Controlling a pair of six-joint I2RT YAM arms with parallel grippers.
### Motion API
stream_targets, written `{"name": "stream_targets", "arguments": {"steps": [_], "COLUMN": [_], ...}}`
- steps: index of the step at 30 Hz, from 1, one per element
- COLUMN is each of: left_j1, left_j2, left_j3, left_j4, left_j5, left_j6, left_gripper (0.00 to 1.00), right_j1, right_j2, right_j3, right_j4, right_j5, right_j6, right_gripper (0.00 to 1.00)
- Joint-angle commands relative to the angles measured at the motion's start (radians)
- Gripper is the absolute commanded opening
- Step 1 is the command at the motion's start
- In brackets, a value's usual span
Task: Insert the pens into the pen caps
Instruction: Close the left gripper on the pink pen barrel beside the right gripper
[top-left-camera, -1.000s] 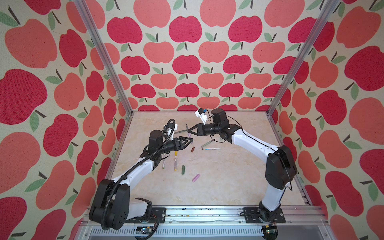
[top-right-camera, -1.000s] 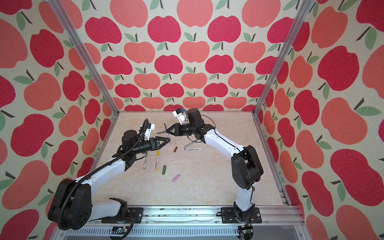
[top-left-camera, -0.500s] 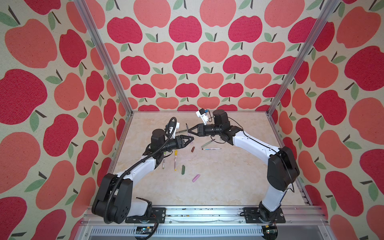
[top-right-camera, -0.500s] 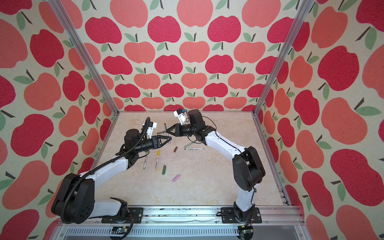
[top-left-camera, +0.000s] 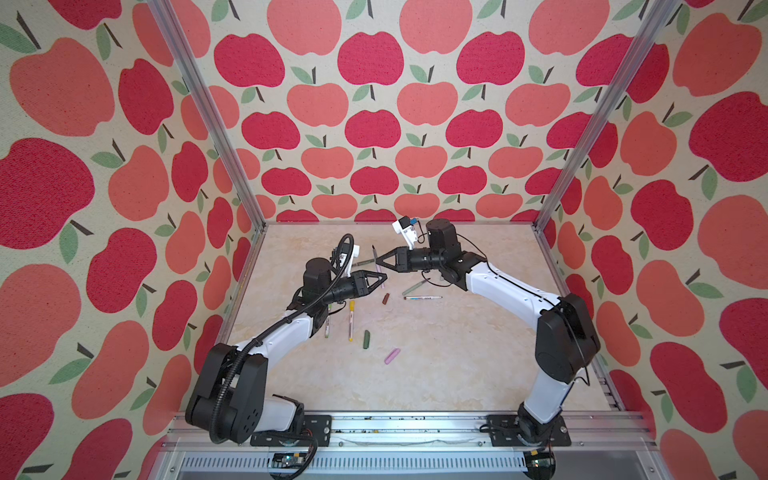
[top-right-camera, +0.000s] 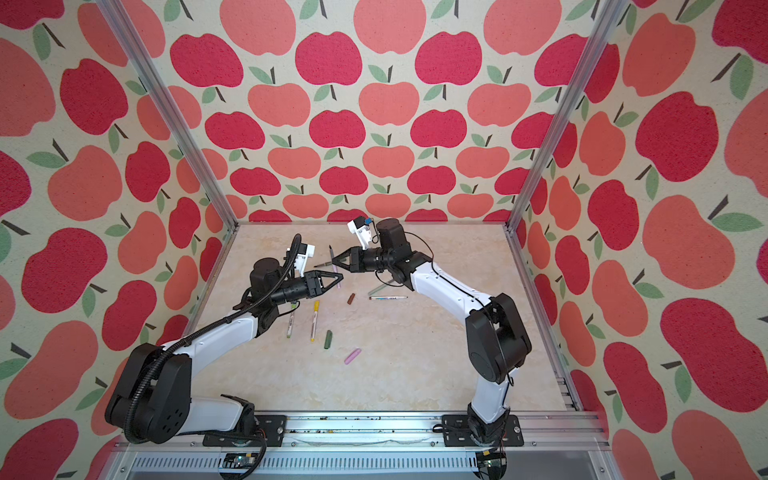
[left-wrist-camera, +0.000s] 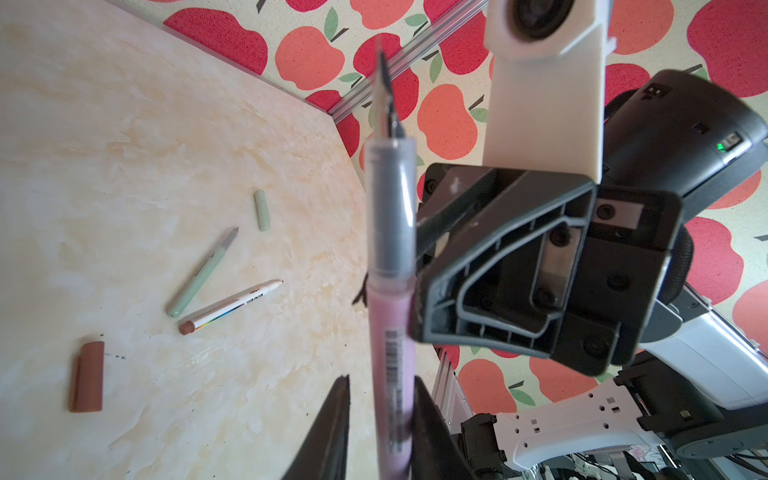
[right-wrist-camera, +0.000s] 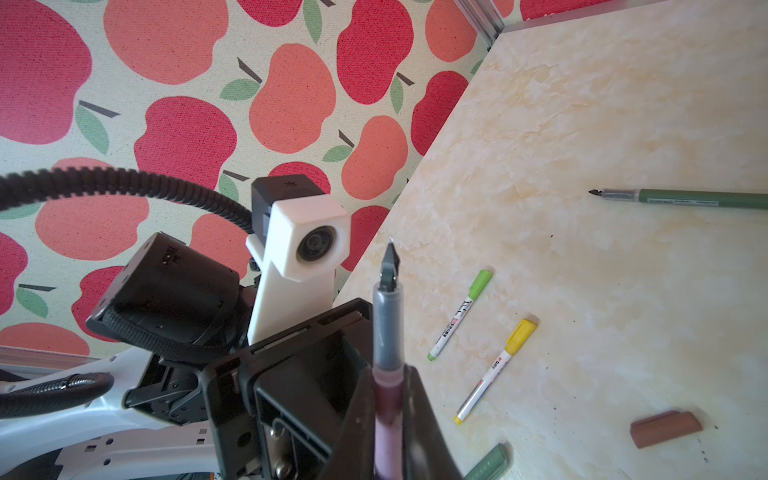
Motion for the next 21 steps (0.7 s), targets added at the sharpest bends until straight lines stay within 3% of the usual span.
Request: {"name": "stream_targets", "arguments": {"steps": [1, 9, 13, 21], "left_j1": [-0.005, -0.005, -0.005, 0.0], "left_j2": [0.017, -0.007, -0.05, -0.145], "left_j3": [0.026, 0.037, 0.038, 0.038], "left_j4": [0.033, -0.059, -0.164, -0.374], "left_j5": [0.002, -0.013, -0.058, -0.12], "left_j6": [0.004, 0.063, 0.13, 0.24], "left_gripper": [0.22, 0.05, 0.03, 0.01], "right_j1": [0.01, 0.01, 0.01, 0.01], "right_j2": [-0.037, -0.042, -0.052, -0.083], "right_j3": [-0.013, -0.012, -0.012, -0.01], "right_j4": [0.017, -0.001, -0.026, -0.12], "right_j5": [-0.002, 0.009, 0.028, 0.069], "right_j6": [0.014, -0.002, -0.024, -0.09], "right_gripper": [0.06, 0.09, 0.14, 0.39]}}
